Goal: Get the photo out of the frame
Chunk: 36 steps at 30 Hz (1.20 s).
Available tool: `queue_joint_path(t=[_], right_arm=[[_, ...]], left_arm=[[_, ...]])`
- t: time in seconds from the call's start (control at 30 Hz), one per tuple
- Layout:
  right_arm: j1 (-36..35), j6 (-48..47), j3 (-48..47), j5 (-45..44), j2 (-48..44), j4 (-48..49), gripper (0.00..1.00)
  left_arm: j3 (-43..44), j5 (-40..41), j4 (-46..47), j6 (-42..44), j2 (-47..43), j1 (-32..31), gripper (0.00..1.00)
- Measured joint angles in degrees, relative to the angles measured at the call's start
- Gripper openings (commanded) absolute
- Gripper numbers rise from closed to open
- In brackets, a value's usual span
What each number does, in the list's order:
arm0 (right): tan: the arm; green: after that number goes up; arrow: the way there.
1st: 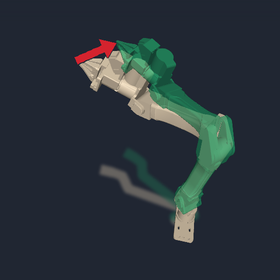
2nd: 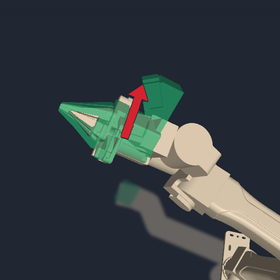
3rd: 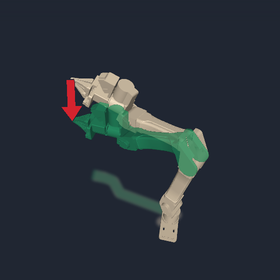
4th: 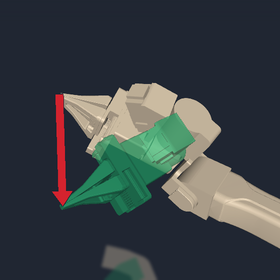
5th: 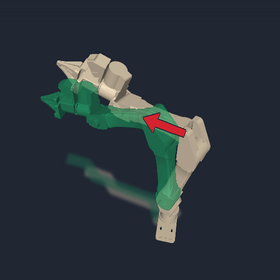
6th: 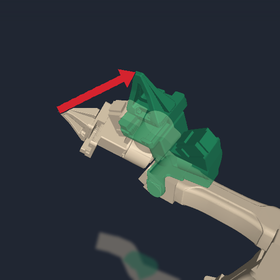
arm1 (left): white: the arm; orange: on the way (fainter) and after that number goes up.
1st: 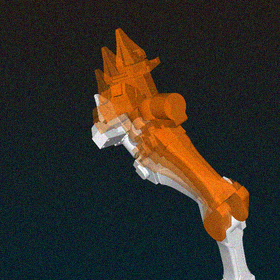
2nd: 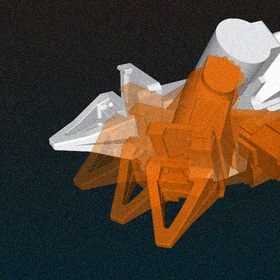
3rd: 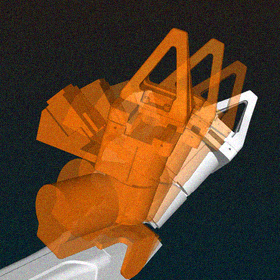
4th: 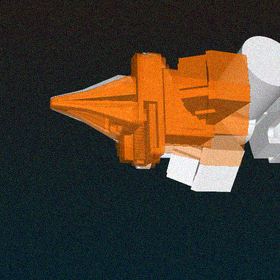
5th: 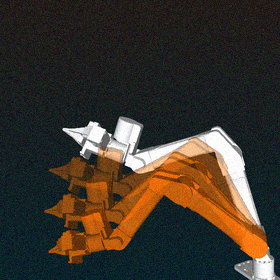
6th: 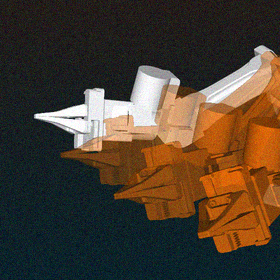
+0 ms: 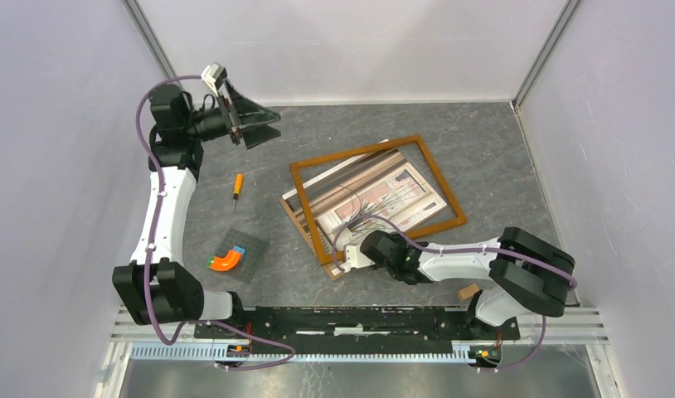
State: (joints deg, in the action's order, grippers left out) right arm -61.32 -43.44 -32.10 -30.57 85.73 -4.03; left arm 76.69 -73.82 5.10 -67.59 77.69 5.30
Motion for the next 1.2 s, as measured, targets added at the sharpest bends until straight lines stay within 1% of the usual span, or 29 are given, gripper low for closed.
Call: queue_joint_path(t=[0.03,0.07,0.1,0.13,0.2,0.3,0.4,0.47,0.53,0.63,0.7,0.77,0.87,0.97,1.07,1.2], right_arm=[[-0.59,0.74,-0.52,0.52,0.09,-0.87,0.64],[-1.03,1.73,-1.07,1.57,0.04,-1.70,0.81],[-1.36,2.03,-1.73,1.44,-0.28,-2.36,0.96],[-1.40,3.10,-2.36,2.29,-1.03,-2.82,0.98],[-1.42,4.46,-3.61,6.45,-4.00,-4.15,0.98],[-1.73,4.98,-3.61,12.98,-6.97,-8.50,0.98],[-1.84,4.72,-3.61,19.21,-10.45,-13.55,0.98],[-1.86,4.66,-3.61,21.64,-12.87,-16.11,0.98],[-1.84,4.76,-3.61,22.69,-15.74,-18.23,0.98],[-0.87,4.76,-2.78,22.77,-20.90,-20.00,0.98],[1.44,4.52,-1.42,22.86,-24.44,-20.96,0.98],[6.54,4.42,-0.70,23.34,-26.95,-23.32,0.98],[15.45,6.23,-2.12,25.40,-26.40,-26.99,0.98],[22.88,10.80,-6.56,28.70,-23.87,-29.31,0.98],[28.70,18.21,-11.52,32.57,-22.86,-28.92,0.98],[37.46,29.57,-14.45,38.77,-21.81,-26.69,0.98]], left_arm=[[0.17,1.62,-7.50,6.84,0.13,0.11,1.00],[0.44,3.80,-14.38,13.46,0.33,0.15,1.00],[0.48,7.43,-21.81,21.03,0.39,0.15,1.00],[0.37,10.03,-26.62,25.90,0.37,0.15,1.00],[-1.03,17.03,-34.71,36.72,-0.15,0.11,1.00],[-6.40,25.20,-42.18,48.81,-2.58,0.02,1.00],[-10.62,30.27,-47.58,57.92,-4.55,-0.28,1.00],[-10.78,31.95,-50.58,64.63,-4.26,-0.66,1.00],[-8.81,33.33,-53.57,70.62,-2.25,-1.44,1.00],[-0.98,35.34,-56.92,77.92,5.75,-3.87,1.00],[6.36,37.29,-58.73,81.64,13.38,-6.40,1.00],[13.77,39.58,-59.95,84.39,21.05,-9.22,1.00],[22.93,42.21,-61.86,86.68,30.27,-12.59,1.00],[31.82,43.85,-63.54,87.43,38.38,-14.93,1.00],[41.42,45.42,-65.00,88.19,45.97,-16.92,1.00],[48.85,47.58,-65.90,88.28,53.07,-18.71,1.00]])
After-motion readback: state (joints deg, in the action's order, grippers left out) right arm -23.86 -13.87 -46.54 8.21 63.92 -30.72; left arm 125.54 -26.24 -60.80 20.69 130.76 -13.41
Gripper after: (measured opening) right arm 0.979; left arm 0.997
